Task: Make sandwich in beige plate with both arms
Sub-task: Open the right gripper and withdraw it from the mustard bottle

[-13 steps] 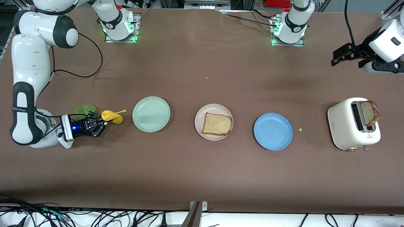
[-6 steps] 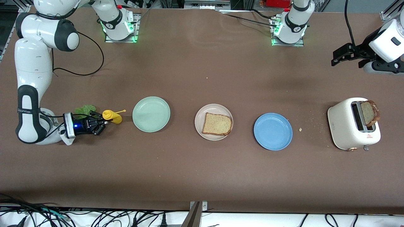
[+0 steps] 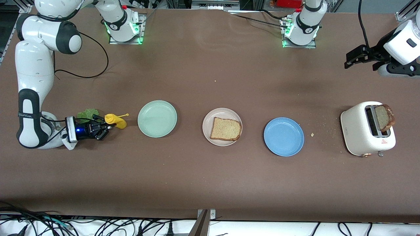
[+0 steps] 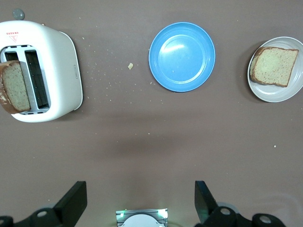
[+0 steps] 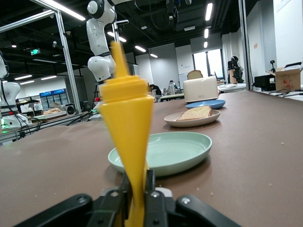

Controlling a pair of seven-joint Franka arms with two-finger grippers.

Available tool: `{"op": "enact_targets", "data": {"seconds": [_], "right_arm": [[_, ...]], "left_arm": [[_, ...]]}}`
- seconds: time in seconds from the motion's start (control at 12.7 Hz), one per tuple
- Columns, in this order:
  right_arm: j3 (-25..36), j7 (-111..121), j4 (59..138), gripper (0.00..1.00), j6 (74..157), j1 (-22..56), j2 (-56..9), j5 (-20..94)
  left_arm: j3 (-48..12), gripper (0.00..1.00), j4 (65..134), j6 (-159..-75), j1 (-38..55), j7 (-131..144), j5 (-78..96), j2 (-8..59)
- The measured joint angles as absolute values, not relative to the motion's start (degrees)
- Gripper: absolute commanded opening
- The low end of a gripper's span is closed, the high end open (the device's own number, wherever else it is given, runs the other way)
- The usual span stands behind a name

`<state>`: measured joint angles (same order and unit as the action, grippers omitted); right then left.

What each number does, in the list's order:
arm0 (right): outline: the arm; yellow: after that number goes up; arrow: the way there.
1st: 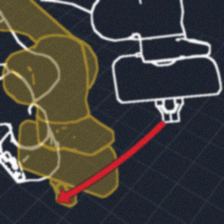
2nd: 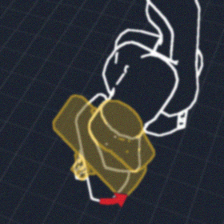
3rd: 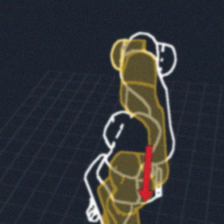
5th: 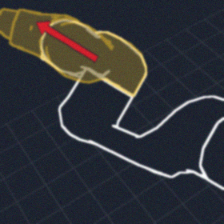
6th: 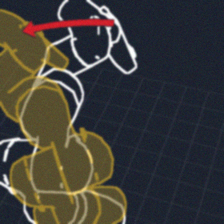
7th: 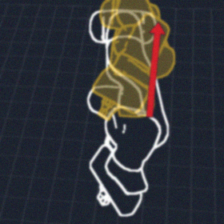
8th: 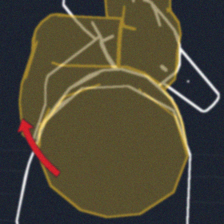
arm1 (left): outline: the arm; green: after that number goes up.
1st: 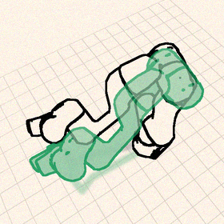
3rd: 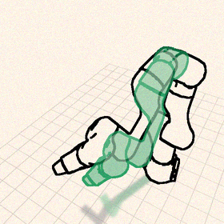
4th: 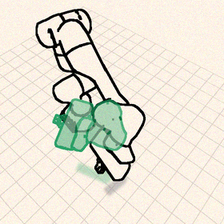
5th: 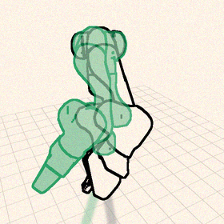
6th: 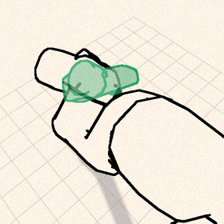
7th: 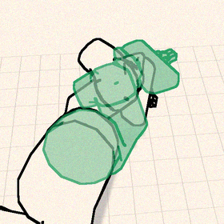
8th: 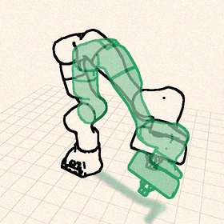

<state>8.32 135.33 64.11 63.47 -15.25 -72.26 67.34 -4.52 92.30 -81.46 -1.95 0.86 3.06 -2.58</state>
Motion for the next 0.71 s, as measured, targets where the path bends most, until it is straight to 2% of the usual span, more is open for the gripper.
{"op": "enact_targets", "data": {"seconds": [0.31, 0.71], "right_arm": [[10.3, 133.9, 63.8, 1.0, 63.1, -15.5, -72.3, 64.2], [15.3, 123.0, 58.7, 1.0, 56.5, -15.8, -70.4, 63.9]], "left_arm": [[-4.5, 1.0, 92.3, -81.5, -2.0, 0.9, 3.1, -2.6], [-4.5, 1.0, 92.3, -81.5, -2.0, 0.9, 3.1, -2.6]]}}
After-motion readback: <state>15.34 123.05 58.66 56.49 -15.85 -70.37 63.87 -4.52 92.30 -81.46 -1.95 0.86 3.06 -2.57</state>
